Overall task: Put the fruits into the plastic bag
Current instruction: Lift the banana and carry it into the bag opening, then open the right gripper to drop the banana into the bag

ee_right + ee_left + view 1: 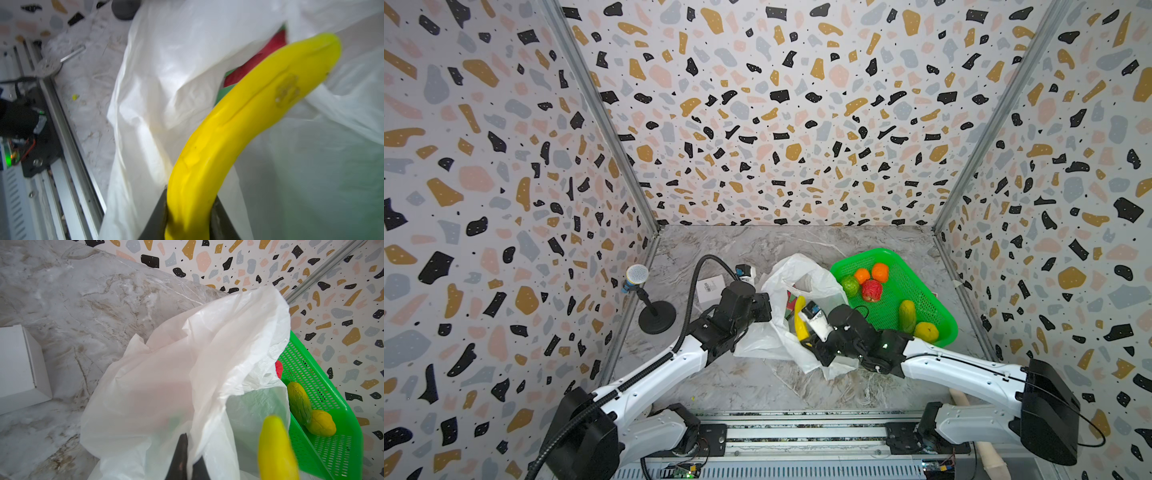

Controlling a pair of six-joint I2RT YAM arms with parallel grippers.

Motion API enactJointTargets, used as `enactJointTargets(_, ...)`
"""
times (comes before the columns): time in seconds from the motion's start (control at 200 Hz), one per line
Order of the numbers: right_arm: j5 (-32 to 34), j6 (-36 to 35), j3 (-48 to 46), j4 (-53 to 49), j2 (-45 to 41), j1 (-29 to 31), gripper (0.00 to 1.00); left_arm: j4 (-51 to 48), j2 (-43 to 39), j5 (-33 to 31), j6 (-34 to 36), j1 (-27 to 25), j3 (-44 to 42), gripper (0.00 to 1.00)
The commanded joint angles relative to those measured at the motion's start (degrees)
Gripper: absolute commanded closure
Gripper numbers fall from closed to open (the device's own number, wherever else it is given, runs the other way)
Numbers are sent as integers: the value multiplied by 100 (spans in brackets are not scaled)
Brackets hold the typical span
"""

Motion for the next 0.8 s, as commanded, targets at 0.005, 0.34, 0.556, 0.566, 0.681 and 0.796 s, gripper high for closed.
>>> enactJointTargets(0.005, 90, -422, 87, -455, 246, 139, 92, 343, -102, 13, 54, -85, 54, 100)
enactJointTargets(0.34, 323, -246, 506, -213, 883, -171, 91, 259, -56, -73, 225, -275, 175, 100)
enactJointTargets(0.556, 76, -62, 770, -353, 1397, -642, 91, 211, -156, -144, 281, -327, 175, 100)
enactJointTargets(0.566, 82, -62, 784, -364, 1424, -651, 91, 211, -170, -144, 283, -331, 175, 100)
enactJointTargets(0.681, 57, -8, 897, -509, 1748, -770, 91, 210, -180, -154, 300, -341, 160, 100)
enactJointTargets(0.796, -49, 201, 1049, -649, 2065, -1027, 90, 193, -180, -171, 303, -350, 173, 100)
